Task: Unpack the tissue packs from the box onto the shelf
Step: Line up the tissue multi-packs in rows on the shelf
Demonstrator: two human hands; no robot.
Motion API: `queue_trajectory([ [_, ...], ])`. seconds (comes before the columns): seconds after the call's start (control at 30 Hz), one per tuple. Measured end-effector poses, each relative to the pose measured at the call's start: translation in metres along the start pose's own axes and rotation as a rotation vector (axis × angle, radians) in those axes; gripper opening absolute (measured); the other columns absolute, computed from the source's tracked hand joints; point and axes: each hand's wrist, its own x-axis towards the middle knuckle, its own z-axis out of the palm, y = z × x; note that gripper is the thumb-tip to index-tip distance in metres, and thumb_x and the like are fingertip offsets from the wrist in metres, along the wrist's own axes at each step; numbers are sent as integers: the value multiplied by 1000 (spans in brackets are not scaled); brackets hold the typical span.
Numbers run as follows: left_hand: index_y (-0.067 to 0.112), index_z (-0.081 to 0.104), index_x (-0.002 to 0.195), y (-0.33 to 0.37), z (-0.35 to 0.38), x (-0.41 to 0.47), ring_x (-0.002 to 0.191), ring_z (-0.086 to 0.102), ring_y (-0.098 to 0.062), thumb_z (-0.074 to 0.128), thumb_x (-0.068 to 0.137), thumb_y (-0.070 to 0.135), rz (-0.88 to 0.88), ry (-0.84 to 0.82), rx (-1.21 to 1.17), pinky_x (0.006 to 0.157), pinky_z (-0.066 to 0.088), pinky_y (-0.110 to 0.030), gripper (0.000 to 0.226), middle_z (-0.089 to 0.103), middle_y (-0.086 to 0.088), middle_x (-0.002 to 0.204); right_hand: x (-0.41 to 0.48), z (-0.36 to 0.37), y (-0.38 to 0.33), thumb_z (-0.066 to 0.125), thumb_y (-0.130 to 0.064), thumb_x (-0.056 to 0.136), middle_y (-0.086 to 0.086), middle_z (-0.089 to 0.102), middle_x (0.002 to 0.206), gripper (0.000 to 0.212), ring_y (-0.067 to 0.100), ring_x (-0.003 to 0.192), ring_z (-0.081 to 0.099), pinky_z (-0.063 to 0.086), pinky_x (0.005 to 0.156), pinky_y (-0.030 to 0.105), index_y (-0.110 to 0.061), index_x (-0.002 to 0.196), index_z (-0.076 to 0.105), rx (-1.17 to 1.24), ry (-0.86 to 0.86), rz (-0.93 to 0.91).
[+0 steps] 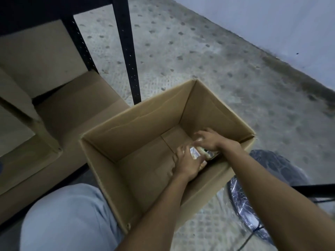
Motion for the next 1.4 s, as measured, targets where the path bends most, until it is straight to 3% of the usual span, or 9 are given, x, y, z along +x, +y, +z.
queue_trajectory([
  [0.27, 43, 38, 128, -10, -6, 4, 132, 25, -22, 64, 64, 72, -85, 84, 17, 101, 36, -50, 75, 23, 7, 142, 5, 0, -4, 64, -51, 80, 11, 11, 154, 72, 35, 141, 17, 26, 113, 50, -32, 142, 35, 9, -48, 21],
  [0.47, 39, 44, 120, -10, -10, 1, 124, 34, -23, 70, 51, 75, -142, 183, 3, 94, 40, -42, 81, 31, 2, 131, 3, 3, -8, 79, -43, 69, 13, 22, 141, 82, 37, 129, 31, 39, 104, 49, -29, 138, 37, -131, -42, 13],
  [0.57, 36, 47, 114, -12, -14, 2, 118, 43, -25, 73, 51, 69, -177, 209, -40, 84, 39, -34, 76, 36, 1, 123, 3, 2, -9, 79, -41, 71, 13, 28, 138, 78, 36, 126, 36, 42, 101, 45, -26, 137, 40, -151, -25, 12],
  [0.73, 35, 55, 106, -12, -22, 3, 110, 50, -25, 75, 62, 45, -211, 256, -131, 83, 43, -31, 49, 48, -1, 115, -1, 2, -7, 81, -41, 69, 15, 32, 146, 85, 33, 136, 30, 37, 107, 40, -22, 141, 39, -132, 12, -7],
  [0.9, 35, 57, 86, -16, -39, -5, 96, 57, -21, 77, 55, 38, -151, 297, -186, 78, 48, -28, 37, 59, 0, 102, -19, -7, -9, 83, -42, 66, 8, 45, 127, 68, 28, 118, 45, 43, 90, 34, -26, 125, 54, -78, 59, -30],
  [1.1, 35, 64, 102, -6, -75, -31, 90, 47, -15, 80, 61, 25, 17, 355, -162, 77, 41, -23, 45, 52, 0, 101, -58, -24, -21, 83, -37, 65, -1, 44, 103, 49, 23, 102, 49, 45, 84, 32, -29, 109, 62, -38, 205, -140],
  [1.2, 37, 66, 105, 5, -95, -49, 88, 45, -10, 82, 60, 26, 77, 402, -131, 76, 34, -19, 49, 53, 3, 99, -81, -32, -32, 83, -38, 66, 0, 47, 108, 42, 22, 104, 50, 46, 89, 35, -33, 104, 65, 8, 274, -201],
  [1.4, 44, 65, 101, 24, -136, -91, 96, 52, -13, 82, 53, 32, 190, 465, -54, 87, 45, -29, 52, 56, 11, 102, -133, -44, -59, 82, -36, 66, -5, 50, 116, 36, 14, 108, 50, 43, 94, 32, -37, 100, 68, 60, 417, -323],
])
